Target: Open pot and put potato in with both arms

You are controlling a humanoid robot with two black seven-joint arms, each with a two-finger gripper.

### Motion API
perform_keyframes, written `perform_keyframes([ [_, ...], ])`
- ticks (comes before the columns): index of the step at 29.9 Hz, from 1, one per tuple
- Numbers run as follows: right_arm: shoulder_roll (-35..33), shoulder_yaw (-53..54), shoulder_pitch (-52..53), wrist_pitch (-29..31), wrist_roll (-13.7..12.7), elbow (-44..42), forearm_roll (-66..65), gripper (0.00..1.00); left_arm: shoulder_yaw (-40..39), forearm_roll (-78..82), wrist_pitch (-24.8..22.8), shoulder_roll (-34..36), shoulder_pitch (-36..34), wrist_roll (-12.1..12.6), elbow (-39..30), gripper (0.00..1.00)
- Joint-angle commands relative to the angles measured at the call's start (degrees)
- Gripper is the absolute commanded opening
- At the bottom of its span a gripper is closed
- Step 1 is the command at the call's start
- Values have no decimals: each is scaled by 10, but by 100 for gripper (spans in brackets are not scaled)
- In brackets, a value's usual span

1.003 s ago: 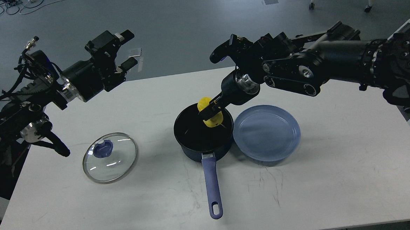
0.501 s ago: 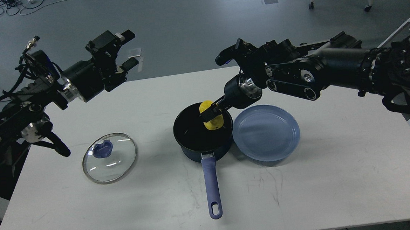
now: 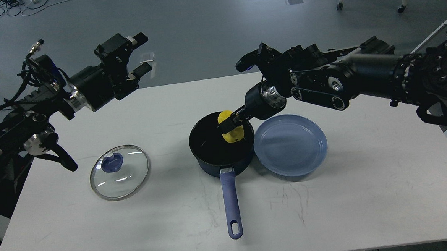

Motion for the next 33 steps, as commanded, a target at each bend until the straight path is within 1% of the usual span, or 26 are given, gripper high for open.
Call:
perform_keyframes([
  [1,0,0,1,0,0,-1,14,90,0,0,0,1,0,0,0,98],
  [2,0,0,1,0,0,-1,14,93,0,0,0,1,0,0,0,98],
  [4,0,0,1,0,0,0,14,95,0,0,0,1,0,0,0,98],
  [10,0,4,9,0,1,-1,15,95,0,0,0,2,1,0,0,98],
  [14,-1,43,29,0,1,-10,16,95,0,0,0,2,1,0,0,98],
  [16,-30,71,31,0,1,-12,27,95,0,0,0,0,1,0,0,98],
  [18,-77,104,32,0,1,-11,44,95,0,0,1,-4,2,0,0,98],
  [20,-104,122,30,0,1,-10,58,95,0,0,1,-4,3,0,0,98],
  [23,-165,166,16,0,0,-10,109,95,0,0,1,-5,6,0,0,98],
  [26,-220,207,-19,0,0,-10,175,95,-1,-1,1,-7,14,0,1,98],
  [28,-238,231,-38,0,1,-11,206,95,-2,-1,0,-8,14,0,0,98],
  [30,-274,280,-88,0,0,-12,270,95,-3,-13,-1,-12,17,0,1,98],
  [33,-298,337,-143,0,2,-13,315,95,-6,-39,0,-26,22,0,6,98],
])
